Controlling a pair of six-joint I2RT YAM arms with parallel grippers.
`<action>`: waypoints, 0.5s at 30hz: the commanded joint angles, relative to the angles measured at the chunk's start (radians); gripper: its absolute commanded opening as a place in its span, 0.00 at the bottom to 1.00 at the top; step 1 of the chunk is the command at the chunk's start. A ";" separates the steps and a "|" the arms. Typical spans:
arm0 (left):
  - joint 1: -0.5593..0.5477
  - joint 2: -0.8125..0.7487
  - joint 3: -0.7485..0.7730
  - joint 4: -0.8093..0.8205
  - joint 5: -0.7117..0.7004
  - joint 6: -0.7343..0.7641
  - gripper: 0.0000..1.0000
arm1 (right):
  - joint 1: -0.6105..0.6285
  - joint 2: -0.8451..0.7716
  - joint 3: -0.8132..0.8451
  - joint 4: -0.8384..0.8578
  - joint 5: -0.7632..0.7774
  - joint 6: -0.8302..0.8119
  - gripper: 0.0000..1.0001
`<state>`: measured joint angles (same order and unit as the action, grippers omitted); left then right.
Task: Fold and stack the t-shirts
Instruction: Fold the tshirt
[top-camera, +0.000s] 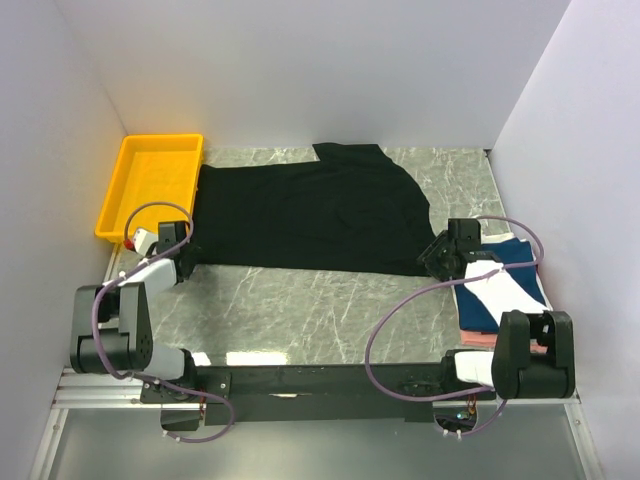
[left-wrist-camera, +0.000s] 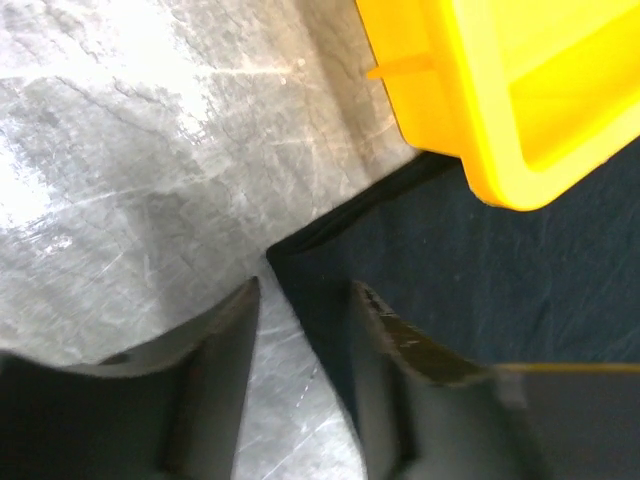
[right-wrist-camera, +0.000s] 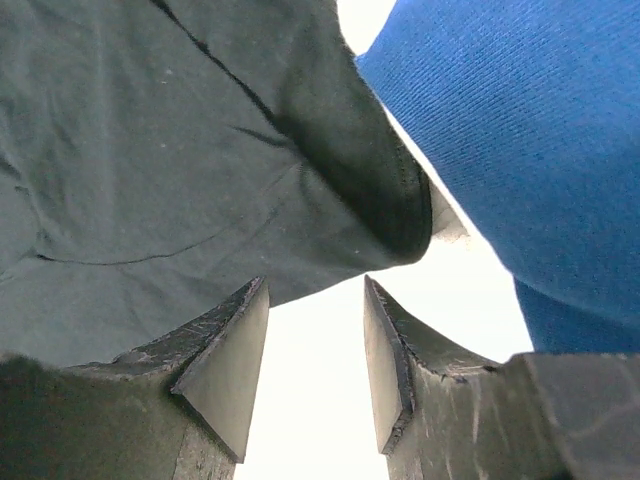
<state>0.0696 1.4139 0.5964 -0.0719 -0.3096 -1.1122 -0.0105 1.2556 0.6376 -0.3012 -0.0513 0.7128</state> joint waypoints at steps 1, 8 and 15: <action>0.006 0.036 0.006 -0.031 -0.008 -0.009 0.45 | 0.006 0.037 -0.007 0.046 -0.013 0.011 0.50; 0.006 0.051 0.022 -0.035 -0.011 0.002 0.14 | 0.006 0.149 0.016 0.076 -0.021 0.017 0.51; 0.006 0.050 0.023 -0.040 -0.011 0.012 0.01 | -0.005 0.215 0.017 0.100 -0.018 0.020 0.50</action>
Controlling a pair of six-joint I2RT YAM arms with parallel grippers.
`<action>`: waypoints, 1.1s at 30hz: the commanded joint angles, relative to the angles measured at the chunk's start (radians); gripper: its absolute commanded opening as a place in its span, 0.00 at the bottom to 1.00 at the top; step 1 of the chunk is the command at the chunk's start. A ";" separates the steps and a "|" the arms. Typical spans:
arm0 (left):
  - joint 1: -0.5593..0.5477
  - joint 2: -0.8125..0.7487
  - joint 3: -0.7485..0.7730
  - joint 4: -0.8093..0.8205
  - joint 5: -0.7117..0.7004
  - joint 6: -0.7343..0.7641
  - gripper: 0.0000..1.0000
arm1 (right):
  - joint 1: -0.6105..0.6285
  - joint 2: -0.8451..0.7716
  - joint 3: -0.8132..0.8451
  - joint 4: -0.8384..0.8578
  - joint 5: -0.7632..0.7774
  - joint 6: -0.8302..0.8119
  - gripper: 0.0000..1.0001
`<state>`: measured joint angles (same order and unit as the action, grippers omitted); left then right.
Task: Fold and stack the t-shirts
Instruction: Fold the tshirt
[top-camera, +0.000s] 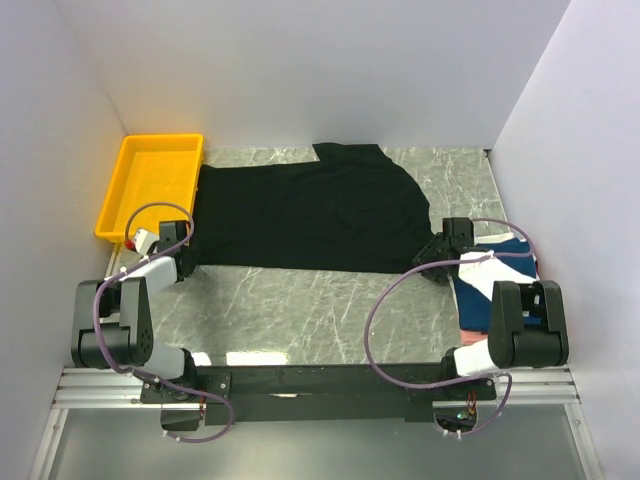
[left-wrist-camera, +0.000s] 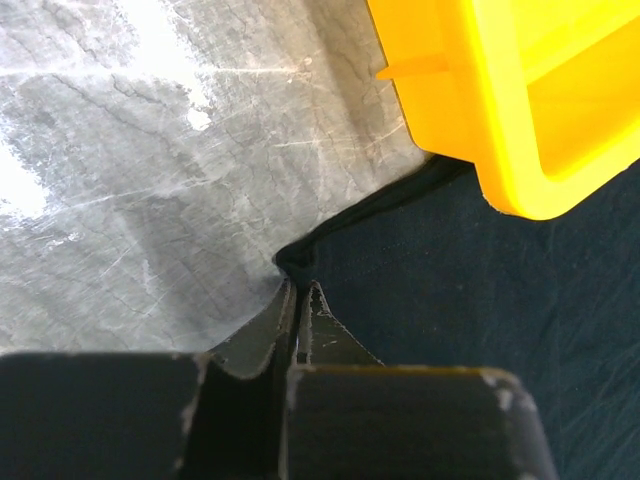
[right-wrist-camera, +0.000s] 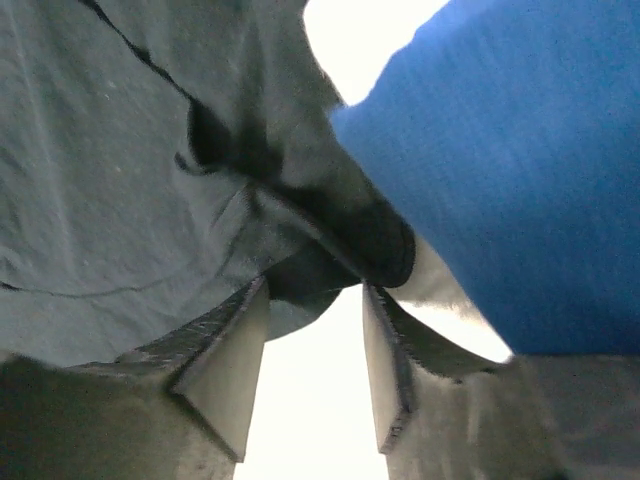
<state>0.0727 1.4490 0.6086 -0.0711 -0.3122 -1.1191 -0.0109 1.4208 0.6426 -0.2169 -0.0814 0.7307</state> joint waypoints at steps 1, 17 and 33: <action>0.002 0.013 0.011 -0.042 -0.010 0.019 0.01 | -0.009 0.053 0.014 0.027 0.009 0.001 0.48; 0.002 -0.206 -0.018 -0.267 -0.079 -0.024 0.01 | -0.089 -0.213 -0.024 -0.120 -0.020 -0.024 0.00; -0.002 -0.700 -0.151 -0.625 -0.116 -0.177 0.01 | -0.112 -0.767 -0.055 -0.538 -0.017 0.039 0.00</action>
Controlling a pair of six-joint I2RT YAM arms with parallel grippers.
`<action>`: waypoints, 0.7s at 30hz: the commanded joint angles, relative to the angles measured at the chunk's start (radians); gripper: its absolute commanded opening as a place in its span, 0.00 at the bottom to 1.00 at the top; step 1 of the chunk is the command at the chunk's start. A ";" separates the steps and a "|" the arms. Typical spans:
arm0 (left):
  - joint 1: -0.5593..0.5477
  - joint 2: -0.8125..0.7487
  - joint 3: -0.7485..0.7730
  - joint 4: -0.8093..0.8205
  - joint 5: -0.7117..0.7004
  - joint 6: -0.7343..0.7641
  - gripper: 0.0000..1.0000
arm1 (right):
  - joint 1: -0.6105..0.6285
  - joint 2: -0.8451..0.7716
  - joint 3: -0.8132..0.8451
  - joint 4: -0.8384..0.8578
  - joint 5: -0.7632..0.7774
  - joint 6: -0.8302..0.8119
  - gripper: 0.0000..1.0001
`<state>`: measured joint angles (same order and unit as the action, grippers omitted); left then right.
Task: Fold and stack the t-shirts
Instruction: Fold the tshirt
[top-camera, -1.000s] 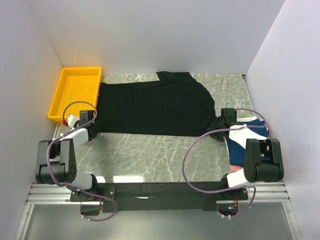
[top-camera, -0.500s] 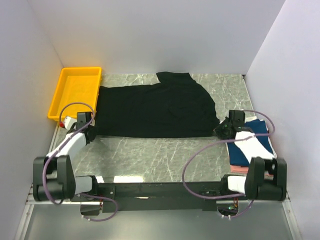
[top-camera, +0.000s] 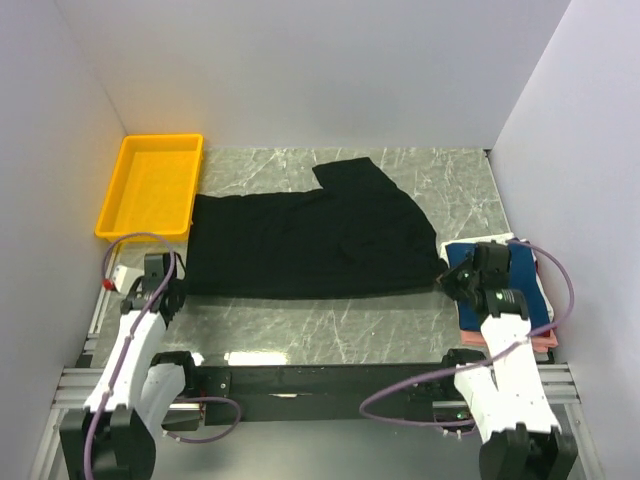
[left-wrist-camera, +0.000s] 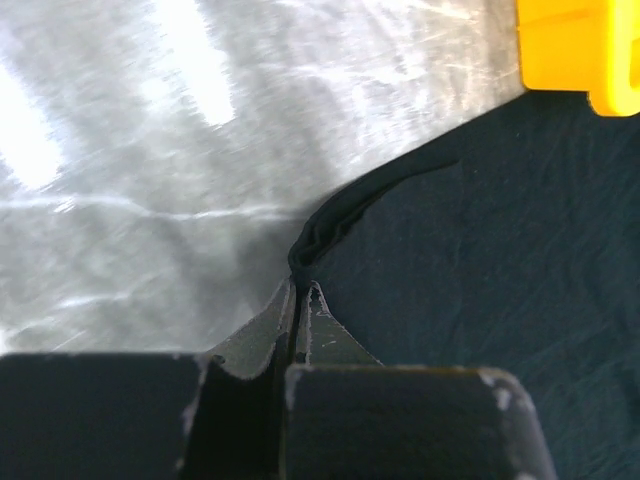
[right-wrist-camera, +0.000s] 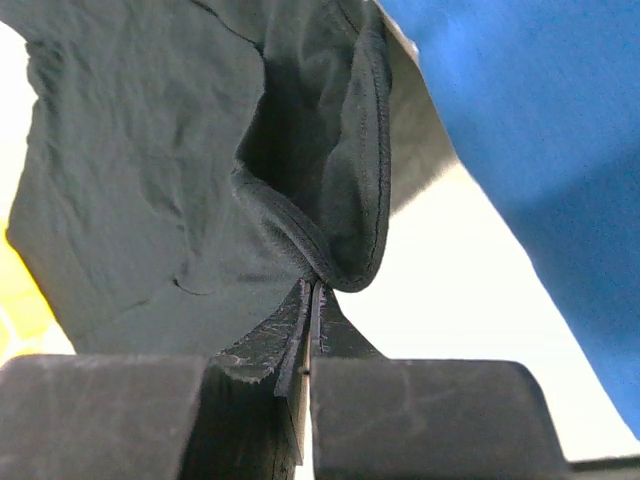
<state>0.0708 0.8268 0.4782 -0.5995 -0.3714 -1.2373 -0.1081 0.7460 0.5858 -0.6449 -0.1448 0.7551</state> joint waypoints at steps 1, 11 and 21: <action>-0.011 -0.104 -0.038 -0.112 -0.057 -0.077 0.01 | -0.015 -0.118 -0.004 -0.143 0.048 0.021 0.00; -0.031 -0.271 -0.026 -0.188 -0.034 -0.173 0.62 | -0.015 -0.244 -0.008 -0.242 0.004 -0.009 0.74; -0.031 -0.053 0.230 0.036 0.032 0.134 0.68 | 0.001 0.007 0.161 0.061 -0.148 -0.106 0.84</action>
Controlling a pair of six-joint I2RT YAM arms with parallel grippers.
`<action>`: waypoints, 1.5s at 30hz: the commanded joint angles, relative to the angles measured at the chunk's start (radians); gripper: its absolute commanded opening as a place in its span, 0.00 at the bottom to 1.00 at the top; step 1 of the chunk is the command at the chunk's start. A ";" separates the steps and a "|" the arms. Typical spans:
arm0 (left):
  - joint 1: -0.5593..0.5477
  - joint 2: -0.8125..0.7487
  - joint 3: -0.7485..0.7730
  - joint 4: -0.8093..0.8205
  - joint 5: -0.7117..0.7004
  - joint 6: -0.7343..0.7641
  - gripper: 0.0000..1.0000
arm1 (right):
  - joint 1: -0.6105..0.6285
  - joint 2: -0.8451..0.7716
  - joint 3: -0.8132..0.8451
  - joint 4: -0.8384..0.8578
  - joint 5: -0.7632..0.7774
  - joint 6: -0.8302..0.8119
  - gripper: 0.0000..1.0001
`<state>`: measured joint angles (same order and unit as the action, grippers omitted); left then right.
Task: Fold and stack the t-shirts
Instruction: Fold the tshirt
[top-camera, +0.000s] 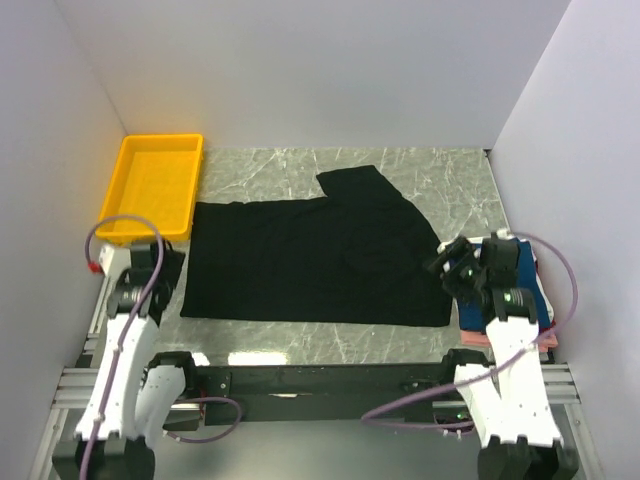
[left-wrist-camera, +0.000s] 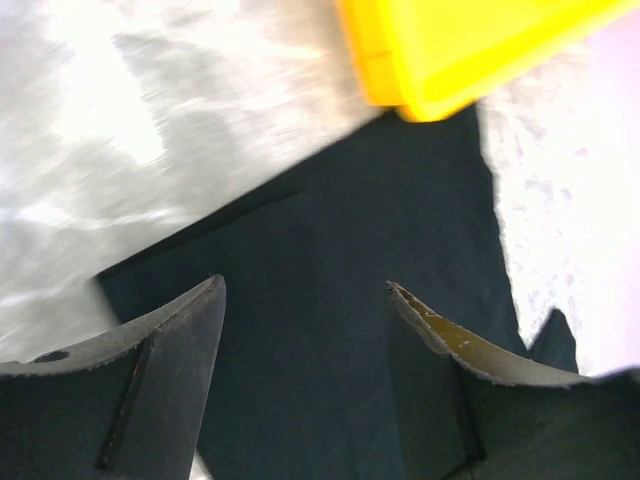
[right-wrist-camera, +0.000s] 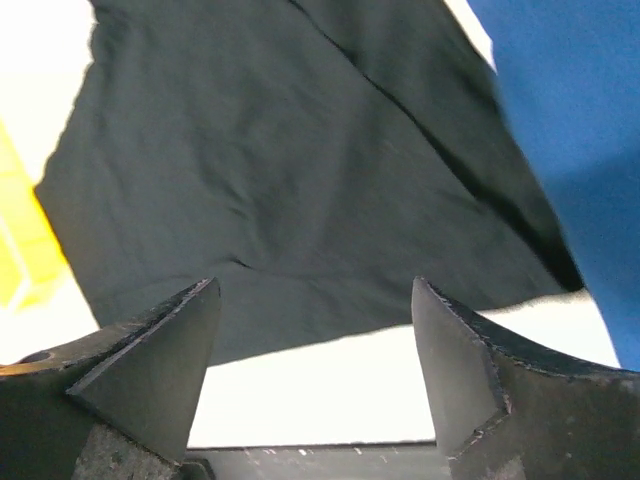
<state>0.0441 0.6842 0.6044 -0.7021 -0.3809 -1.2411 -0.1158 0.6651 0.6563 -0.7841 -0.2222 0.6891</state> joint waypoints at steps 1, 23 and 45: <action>-0.004 0.135 0.133 0.151 0.054 0.178 0.68 | 0.034 0.128 0.110 0.227 -0.069 -0.046 0.82; -0.144 1.337 1.044 0.070 -0.188 0.391 0.57 | 0.139 1.410 1.152 0.418 0.015 -0.154 0.59; -0.127 1.678 1.316 0.024 -0.211 0.341 0.42 | 0.137 1.818 1.540 0.428 -0.055 -0.123 0.57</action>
<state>-0.0902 2.3421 1.8973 -0.6559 -0.5922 -0.8707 0.0154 2.4622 2.1342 -0.3790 -0.2577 0.5541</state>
